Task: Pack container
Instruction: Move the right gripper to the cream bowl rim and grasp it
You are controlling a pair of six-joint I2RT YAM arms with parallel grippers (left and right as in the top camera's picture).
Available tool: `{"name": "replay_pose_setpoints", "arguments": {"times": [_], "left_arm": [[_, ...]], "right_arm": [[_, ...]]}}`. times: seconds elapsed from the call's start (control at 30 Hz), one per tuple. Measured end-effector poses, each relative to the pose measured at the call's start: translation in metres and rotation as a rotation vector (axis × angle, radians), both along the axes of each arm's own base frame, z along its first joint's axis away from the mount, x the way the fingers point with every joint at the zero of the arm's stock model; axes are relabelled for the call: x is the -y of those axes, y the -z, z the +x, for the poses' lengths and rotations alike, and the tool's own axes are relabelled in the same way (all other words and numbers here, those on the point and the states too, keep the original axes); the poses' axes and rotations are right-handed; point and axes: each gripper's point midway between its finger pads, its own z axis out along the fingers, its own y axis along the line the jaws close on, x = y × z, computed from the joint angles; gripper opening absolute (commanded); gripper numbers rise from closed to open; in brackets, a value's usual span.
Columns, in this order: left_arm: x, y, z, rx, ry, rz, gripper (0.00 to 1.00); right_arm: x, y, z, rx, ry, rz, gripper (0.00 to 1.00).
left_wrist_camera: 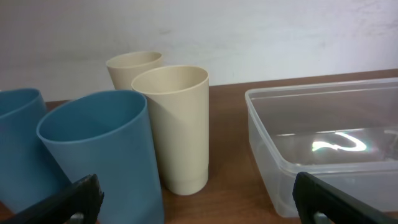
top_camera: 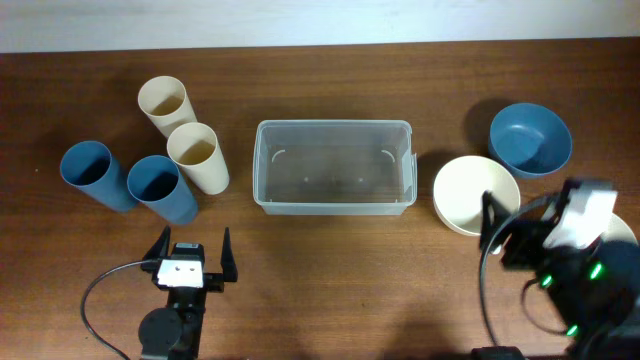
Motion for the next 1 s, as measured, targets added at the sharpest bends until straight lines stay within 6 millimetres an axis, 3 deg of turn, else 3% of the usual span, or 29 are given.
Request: {"name": "replay_pose_setpoints", "arguments": {"times": [0.13, 0.27, 0.4, 0.57, 0.83, 1.0], "left_arm": [[0.000, 0.000, 0.000, 0.000, 0.000, 0.000, 1.00], [0.000, 0.000, 0.000, 0.000, 0.000, 0.000, 1.00], [0.000, 0.000, 0.000, 0.000, 0.000, 0.000, 0.99], [0.000, 0.000, 0.000, 0.000, 0.000, 0.000, 0.99], [0.000, 0.000, 0.000, 0.000, 0.000, 0.000, 1.00], [0.000, 0.000, 0.000, 0.000, 0.000, 0.000, 1.00]], "right_arm": [[0.002, -0.031, 0.022, -0.107, -0.007, -0.039, 0.99], [-0.001, -0.026, 0.045, -0.213, -0.033, -0.044, 0.97], [0.003, 0.021, 0.059, -0.430, 0.002, -0.011, 0.97], [0.037, 0.096, 0.072, -0.731, 0.297, 0.119, 0.97], [0.058, 0.176, 0.089, -0.904, 0.507, 0.165, 0.98], [0.070, 0.217, 0.084, -0.944, 0.595, 0.183, 0.98]]}}
